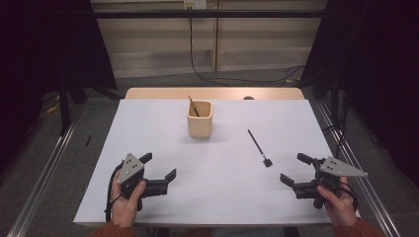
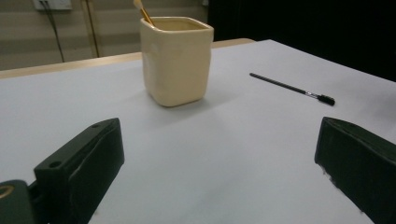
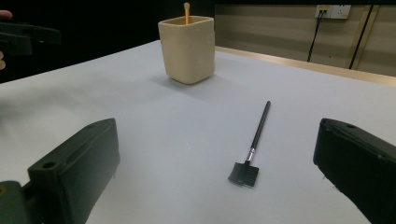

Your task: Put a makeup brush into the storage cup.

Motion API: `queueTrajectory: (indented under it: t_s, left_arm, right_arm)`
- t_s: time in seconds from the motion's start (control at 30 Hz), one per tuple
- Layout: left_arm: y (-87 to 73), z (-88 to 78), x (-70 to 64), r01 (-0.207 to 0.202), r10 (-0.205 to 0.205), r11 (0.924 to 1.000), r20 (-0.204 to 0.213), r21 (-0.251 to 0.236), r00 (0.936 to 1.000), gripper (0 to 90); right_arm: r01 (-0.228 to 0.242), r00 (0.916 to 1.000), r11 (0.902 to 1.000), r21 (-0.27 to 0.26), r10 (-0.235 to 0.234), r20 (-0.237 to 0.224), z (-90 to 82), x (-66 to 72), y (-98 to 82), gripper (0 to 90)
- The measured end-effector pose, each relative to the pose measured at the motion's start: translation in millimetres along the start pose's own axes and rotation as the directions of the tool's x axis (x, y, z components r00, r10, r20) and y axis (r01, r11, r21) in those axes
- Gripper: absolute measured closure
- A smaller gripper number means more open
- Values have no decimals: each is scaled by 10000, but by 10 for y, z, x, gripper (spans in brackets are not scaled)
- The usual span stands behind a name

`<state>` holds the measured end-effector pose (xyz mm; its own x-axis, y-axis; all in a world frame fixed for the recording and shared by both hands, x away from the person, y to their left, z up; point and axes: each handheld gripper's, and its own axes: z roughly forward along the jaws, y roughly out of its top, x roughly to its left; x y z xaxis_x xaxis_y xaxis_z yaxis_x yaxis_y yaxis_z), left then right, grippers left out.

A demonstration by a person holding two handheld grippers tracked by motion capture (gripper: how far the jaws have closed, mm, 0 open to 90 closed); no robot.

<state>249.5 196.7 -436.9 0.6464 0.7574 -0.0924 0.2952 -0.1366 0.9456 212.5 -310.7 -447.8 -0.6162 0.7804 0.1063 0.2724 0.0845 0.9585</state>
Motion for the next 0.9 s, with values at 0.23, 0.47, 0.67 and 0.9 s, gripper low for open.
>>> queueTrajectory:
  t_s: [0.23, 0.47, 0.67, 0.9]
  left_arm:
    - [-32, -14, -10, -31, 33, 10000, 196, -79, 9998, 13]
    - [-32, -27, 2, -1, 4, 9999, 278, -120, 9996, 12]
    - [-38, -52, 11, -46, 49, 9999, 208, -159, 9998, 11]
    - [-27, -47, 6, -116, 122, 9998, 394, -172, 9991, 11]
  right_arm:
    - [135, 9999, 9999, -77, -135, -16, -18, 9, 7, 0]
    - [220, 9998, 9997, -124, -220, 11, -12, -4, 10, 1]
    - [102, 9999, 9998, -166, -100, 86, -22, -10, 29, 3]
    - [76, 9997, 9996, -283, -70, 236, 1, -56, 94, 1]
